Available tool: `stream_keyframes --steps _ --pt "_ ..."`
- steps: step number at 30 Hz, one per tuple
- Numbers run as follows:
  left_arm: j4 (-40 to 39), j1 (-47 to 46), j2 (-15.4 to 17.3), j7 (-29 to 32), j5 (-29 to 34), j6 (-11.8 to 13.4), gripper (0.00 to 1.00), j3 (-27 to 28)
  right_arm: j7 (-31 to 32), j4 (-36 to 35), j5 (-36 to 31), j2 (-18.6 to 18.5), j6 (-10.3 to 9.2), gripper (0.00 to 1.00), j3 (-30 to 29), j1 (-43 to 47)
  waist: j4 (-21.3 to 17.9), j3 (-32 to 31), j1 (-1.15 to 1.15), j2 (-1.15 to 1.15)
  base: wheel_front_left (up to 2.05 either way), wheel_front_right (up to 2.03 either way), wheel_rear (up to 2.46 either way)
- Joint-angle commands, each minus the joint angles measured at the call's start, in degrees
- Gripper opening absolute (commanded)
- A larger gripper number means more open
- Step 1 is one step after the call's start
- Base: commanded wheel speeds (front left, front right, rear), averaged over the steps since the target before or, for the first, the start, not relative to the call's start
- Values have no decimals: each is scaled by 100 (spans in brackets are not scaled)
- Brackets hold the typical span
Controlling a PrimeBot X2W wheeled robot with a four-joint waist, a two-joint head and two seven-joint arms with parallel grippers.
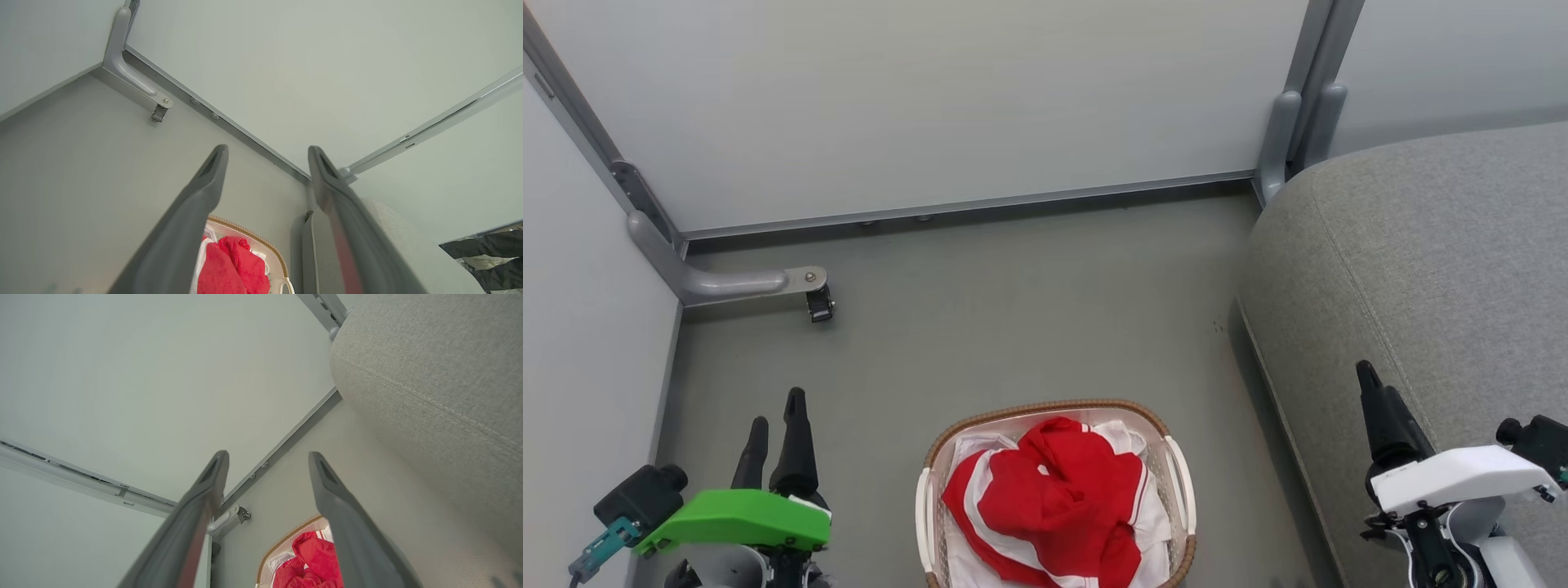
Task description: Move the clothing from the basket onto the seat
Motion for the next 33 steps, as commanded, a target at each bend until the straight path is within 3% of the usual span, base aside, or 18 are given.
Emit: stream_keyframes --steps 1,17,33 --pt "-89 0 80 -58 227 33 100 -55 -66 -92 -208 -51 2 100 46 -91 -5 1 0 0 0 0 0" --pt "-44 87 227 -348 1401 311 100 -485 -361 -264 -1771 -57 3 100 92 -25 -5 18 0 0 0 0 0" --pt "100 169 301 -597 2366 553 100 -690 -607 -266 -2872 -109 2 100 200 -9 -10 43 0 0 0 0 0"
